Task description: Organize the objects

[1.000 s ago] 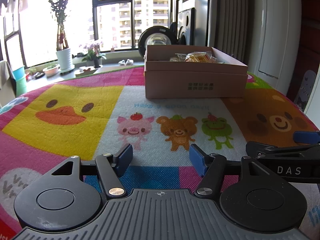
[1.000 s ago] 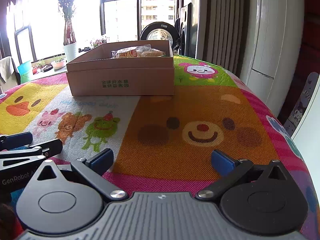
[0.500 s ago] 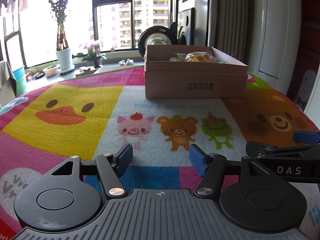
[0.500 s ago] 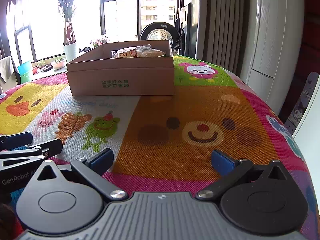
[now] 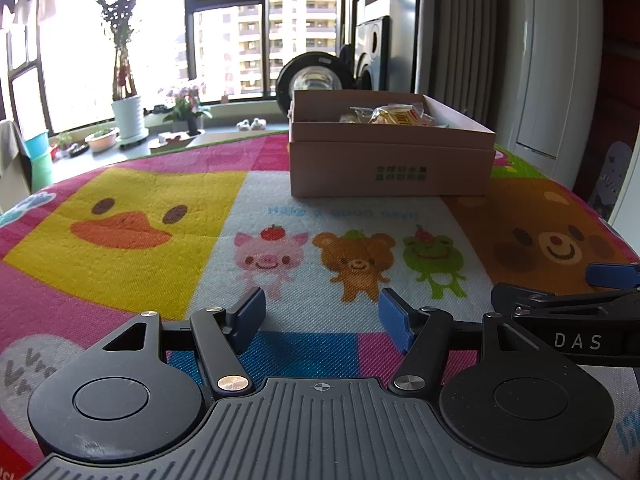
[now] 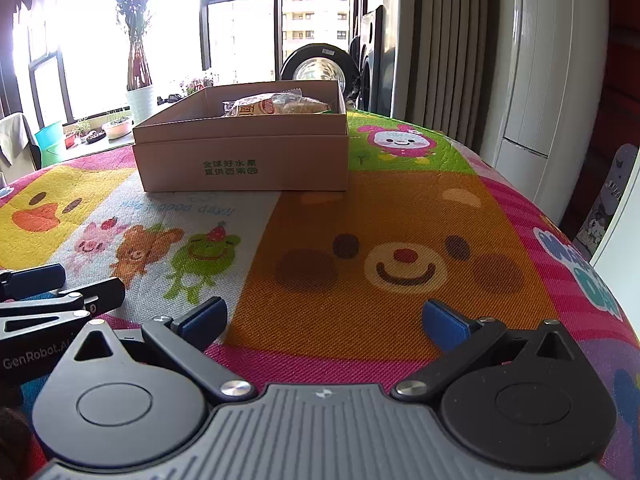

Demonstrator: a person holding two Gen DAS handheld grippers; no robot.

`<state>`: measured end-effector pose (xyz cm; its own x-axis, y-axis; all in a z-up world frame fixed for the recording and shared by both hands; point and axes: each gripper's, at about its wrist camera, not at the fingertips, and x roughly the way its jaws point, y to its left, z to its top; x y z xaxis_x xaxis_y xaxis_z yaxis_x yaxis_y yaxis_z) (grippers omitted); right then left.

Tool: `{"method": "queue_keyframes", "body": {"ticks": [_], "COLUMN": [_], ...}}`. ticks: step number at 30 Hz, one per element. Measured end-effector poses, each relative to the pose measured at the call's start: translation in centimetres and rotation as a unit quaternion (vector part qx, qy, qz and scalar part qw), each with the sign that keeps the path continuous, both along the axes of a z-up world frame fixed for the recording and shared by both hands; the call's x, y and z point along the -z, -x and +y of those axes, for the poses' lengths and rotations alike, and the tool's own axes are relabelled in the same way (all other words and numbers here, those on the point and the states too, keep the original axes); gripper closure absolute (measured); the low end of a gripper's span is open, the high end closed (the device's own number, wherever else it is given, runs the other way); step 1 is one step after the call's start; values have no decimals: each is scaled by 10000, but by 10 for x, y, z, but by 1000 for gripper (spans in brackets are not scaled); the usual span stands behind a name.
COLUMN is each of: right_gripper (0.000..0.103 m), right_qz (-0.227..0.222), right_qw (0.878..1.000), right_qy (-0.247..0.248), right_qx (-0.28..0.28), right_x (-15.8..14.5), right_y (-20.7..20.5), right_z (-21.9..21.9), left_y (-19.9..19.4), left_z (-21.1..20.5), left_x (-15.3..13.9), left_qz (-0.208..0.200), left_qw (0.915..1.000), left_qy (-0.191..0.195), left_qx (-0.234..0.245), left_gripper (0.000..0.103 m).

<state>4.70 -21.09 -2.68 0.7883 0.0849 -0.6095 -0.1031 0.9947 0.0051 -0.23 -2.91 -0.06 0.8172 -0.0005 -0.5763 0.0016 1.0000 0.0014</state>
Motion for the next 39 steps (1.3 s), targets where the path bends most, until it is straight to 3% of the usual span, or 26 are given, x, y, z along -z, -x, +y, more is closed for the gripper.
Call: {"method": "queue_keyframes", "body": {"ticks": [39], "right_gripper": [0], "right_qz": [-1], "right_qw": [10000], "right_qy": [2], "right_qx": [-2], "right_x": [0], "right_y": [0], "right_z": [-1], "left_y": [-2], "left_z": [3], "left_x": [0], "left_qz": [3], "left_qw": [10000], "left_qy": [11], "left_qx": [-3], "left_gripper": [35]}}
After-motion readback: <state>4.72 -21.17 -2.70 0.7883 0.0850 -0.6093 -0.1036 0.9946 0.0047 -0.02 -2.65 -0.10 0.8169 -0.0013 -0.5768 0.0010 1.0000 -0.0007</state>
